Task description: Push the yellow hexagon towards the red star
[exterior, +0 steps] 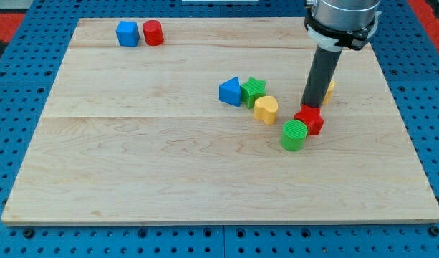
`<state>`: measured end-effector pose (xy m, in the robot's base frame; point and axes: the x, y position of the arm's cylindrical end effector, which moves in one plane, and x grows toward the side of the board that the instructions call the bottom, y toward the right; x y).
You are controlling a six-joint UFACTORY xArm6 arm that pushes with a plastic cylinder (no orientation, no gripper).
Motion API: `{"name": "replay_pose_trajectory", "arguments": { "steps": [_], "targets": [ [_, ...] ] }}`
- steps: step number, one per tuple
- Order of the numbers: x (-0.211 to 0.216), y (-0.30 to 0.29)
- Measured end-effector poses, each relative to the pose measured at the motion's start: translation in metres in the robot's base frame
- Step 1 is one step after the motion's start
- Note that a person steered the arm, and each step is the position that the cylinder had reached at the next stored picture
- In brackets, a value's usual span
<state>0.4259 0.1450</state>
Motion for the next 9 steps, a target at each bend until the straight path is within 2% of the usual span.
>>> {"name": "replay_pose_trajectory", "arguments": {
  "steps": [3, 4, 5, 7, 8, 9],
  "targets": [
    [0.049, 0.014],
    [0.013, 0.044],
    [-0.003, 0.039],
    [-0.052, -0.01],
    [-0.064, -0.053],
    [-0.118, -0.051]
  ]
}}
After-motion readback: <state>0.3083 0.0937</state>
